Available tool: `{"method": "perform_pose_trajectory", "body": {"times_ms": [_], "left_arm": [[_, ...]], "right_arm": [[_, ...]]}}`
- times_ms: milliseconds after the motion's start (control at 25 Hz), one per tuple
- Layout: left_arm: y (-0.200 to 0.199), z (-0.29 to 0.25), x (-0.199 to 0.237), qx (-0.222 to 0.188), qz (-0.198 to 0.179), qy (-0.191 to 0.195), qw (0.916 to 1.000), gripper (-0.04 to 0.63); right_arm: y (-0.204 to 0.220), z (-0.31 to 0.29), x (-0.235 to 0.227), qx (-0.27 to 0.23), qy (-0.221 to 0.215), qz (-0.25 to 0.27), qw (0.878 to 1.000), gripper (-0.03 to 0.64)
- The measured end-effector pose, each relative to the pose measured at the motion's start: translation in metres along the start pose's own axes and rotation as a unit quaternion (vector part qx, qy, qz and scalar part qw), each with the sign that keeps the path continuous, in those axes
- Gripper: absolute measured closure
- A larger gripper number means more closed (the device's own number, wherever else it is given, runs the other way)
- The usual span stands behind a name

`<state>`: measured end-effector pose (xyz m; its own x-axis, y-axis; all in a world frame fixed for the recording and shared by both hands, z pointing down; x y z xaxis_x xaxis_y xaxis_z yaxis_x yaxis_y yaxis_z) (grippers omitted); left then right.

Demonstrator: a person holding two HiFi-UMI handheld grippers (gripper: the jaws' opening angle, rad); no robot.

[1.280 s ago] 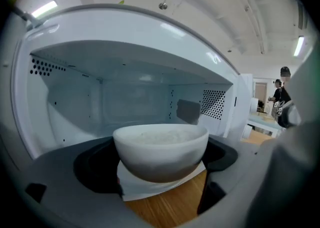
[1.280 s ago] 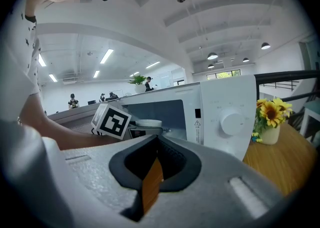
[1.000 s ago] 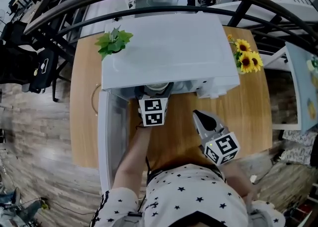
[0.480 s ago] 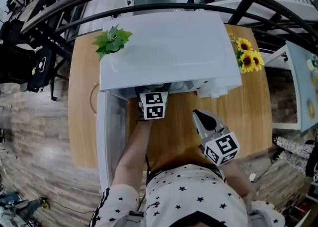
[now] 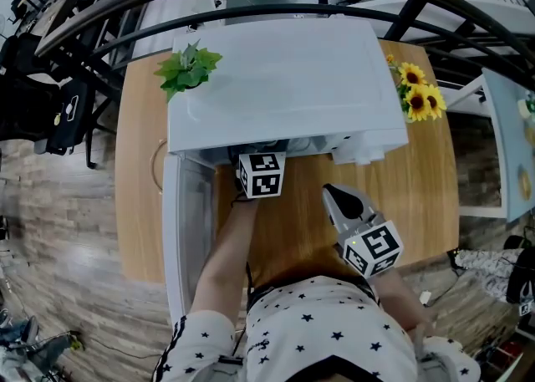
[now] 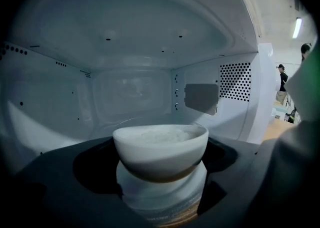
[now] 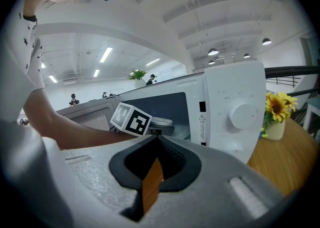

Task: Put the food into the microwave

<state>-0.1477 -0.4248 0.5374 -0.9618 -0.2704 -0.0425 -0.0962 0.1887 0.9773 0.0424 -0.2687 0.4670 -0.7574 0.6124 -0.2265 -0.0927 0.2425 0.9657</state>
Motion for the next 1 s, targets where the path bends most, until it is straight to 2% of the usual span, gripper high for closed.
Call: {"method": "perform_pose_trajectory", "body": {"times_ms": [200, 440, 720, 1000], "left_arm": [[0.001, -0.009, 0.000, 0.044, -0.019, -0.008, 0.9988, 0.114], [0.000, -0.011, 0.001, 0.052, -0.018, -0.017, 0.9983, 0.114], [0.007, -0.011, -0.004, 0.076, -0.044, -0.015, 0.9960, 0.114], [0.007, -0.012, -0.002, 0.089, -0.025, -0.019, 0.9956, 0.114]], "right_arm": [[0.000, 0.002, -0.001, -0.002, 0.002, 0.000, 1.000, 0.611], [-0.002, 0.007, -0.003, -0.006, 0.008, -0.002, 1.000, 0.611], [-0.002, 0.009, -0.001, -0.013, 0.008, 0.001, 1.000, 0.611], [-0.006, 0.014, 0.003, -0.020, 0.011, 0.003, 1.000, 0.611]]}}
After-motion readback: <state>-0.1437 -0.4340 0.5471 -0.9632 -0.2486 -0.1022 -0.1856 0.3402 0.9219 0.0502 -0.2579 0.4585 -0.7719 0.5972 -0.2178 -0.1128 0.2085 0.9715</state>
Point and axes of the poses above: the fingertips, and each gripper's own axes: z backward along the fingers, x to its left, y out of its underside, the point moved 8 cm from there along z, backward along the fingers, and after that the axes turned 15 degrees about -x, right-handed, at the moved point
